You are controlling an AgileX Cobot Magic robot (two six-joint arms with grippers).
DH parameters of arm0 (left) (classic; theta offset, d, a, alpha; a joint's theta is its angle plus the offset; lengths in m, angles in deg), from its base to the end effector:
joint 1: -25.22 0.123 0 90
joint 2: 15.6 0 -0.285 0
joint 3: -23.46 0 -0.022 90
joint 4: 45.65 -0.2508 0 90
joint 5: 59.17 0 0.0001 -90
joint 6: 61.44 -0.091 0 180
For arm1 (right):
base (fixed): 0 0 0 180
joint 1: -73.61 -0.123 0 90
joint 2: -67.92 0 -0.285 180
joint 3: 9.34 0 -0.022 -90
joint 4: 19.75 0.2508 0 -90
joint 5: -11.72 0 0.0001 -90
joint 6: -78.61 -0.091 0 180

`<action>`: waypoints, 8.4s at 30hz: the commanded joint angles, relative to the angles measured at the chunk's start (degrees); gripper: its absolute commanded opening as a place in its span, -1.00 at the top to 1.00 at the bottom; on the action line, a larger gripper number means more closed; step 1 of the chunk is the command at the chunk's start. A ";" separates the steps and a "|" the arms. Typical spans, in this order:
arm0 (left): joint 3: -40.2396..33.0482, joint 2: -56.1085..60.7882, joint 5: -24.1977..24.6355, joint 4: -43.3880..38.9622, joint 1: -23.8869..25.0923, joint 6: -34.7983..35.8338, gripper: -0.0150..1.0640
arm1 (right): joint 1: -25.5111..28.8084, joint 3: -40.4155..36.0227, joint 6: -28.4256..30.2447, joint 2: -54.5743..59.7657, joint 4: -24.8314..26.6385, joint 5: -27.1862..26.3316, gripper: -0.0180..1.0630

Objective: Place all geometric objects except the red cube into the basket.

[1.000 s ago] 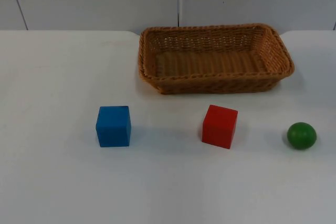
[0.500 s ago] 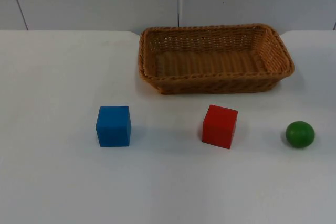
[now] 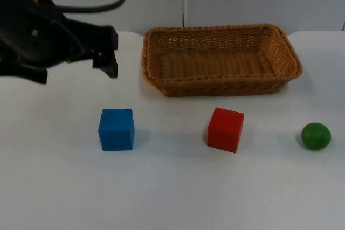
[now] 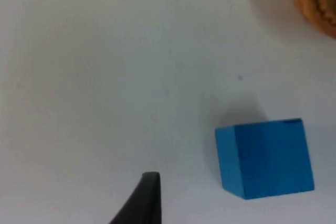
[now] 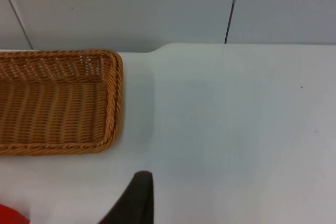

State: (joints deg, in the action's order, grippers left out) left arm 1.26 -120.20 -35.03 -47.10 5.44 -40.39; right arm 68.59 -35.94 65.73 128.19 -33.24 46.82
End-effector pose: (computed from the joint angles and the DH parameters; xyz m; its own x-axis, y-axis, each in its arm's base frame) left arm 0.3108 -0.1108 0.1866 -0.8868 -0.0397 -0.4604 0.0365 0.9872 -0.1555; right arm 0.1853 0.0040 0.3593 -0.5152 -0.0144 -0.8569 0.0435 0.9981 -0.0430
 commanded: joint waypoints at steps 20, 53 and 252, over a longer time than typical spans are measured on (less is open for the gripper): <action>8.66 -19.89 -2.05 -2.87 -5.01 9.78 -0.96 | -0.25 0.29 2.38 -0.13 -1.34 1.37 -0.95; 8.76 1.74 -2.68 -18.97 -5.01 10.87 0.96 | -0.25 0.29 2.38 -0.13 -2.01 -0.48 -0.95; 3.97 24.17 0.38 -8.46 7.27 -10.24 -0.97 | -10.42 -5.76 16.80 26.68 12.38 -21.92 0.94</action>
State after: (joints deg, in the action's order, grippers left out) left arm 5.31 -96.17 -34.24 -55.06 12.50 -51.17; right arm 58.38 -41.62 82.58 156.10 -21.03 23.81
